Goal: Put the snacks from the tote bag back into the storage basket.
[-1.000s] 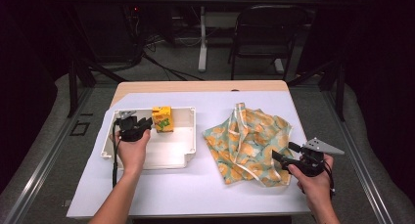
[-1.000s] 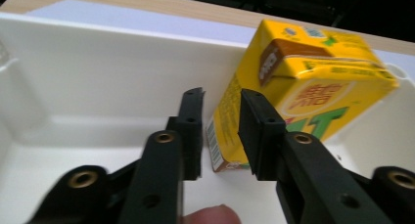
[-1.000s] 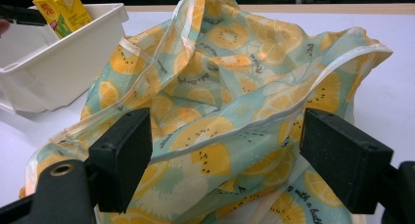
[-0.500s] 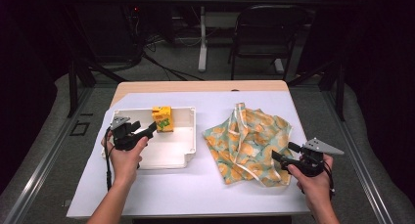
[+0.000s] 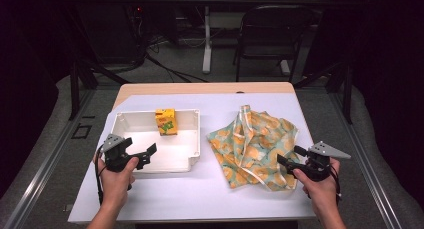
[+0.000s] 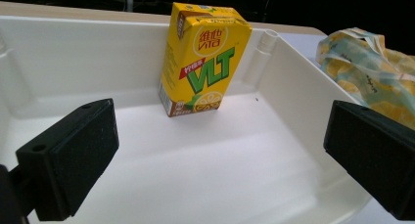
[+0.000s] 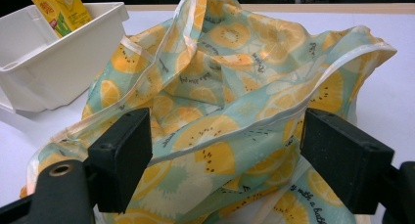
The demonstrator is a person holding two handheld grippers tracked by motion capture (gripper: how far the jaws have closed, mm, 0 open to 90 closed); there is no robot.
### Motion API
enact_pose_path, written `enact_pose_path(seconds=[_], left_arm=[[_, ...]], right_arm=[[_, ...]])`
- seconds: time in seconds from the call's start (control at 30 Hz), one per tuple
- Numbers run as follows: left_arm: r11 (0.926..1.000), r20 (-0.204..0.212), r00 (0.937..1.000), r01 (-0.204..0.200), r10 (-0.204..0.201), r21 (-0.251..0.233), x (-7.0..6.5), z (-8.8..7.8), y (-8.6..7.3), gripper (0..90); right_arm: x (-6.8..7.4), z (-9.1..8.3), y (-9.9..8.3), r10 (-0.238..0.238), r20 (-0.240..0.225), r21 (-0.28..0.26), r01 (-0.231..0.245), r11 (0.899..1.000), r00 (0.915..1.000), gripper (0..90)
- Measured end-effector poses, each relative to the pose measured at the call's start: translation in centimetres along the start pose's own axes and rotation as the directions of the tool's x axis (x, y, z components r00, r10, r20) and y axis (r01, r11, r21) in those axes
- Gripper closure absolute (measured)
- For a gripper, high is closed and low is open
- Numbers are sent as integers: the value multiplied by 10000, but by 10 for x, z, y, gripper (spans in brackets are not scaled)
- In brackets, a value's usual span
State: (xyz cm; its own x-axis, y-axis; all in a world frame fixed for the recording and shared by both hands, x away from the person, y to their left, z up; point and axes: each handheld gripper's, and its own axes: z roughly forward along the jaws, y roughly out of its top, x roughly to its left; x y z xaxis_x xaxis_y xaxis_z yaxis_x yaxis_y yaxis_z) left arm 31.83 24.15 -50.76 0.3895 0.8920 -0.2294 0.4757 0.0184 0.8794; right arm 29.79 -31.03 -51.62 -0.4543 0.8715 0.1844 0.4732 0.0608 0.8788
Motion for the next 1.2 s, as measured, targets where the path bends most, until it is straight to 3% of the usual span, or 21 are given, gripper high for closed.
enact_pose_path(seconds=[0.2, 0.33, 0.5, 0.63, 0.73, 0.8, 1.2], left_arm=[[9996, 45, 9999, -129, 130, -242, 2, -17, -10, 2], [9996, -124, 9996, -271, 270, -105, 4, -23, -18, 2], [9999, -280, 9996, -101, 99, -68, 14, -35, -29, 2], [9984, -323, 9980, -542, 538, -140, 16, -46, -35, 6], [9980, -71, 9983, -574, 573, -246, 16, -52, -38, 2], [9974, -123, 9975, -699, 697, -176, 16, -58, -41, 2], [9988, -463, 9977, -488, 489, 32, 29, -70, -52, 2]], right_arm=[[1, 0, -1, 79, 45, -59, -79, 10000, 10000, 188], [-1, -1, -2, 94, 11, 9, -94, 10000, 10000, 188], [-3, -4, -3, 163, 55, -93, -162, 9998, 9999, 187], [-4, -8, -6, 217, 89, -129, -215, 9997, 9997, 185], [-6, -14, -10, 195, 90, -74, -195, 9998, 9998, 182], [-7, -19, -13, 272, 108, -137, -271, 9995, 9996, 181], [-11, -36, -26, 484, 216, -143, -481, 9987, 9986, 171]])
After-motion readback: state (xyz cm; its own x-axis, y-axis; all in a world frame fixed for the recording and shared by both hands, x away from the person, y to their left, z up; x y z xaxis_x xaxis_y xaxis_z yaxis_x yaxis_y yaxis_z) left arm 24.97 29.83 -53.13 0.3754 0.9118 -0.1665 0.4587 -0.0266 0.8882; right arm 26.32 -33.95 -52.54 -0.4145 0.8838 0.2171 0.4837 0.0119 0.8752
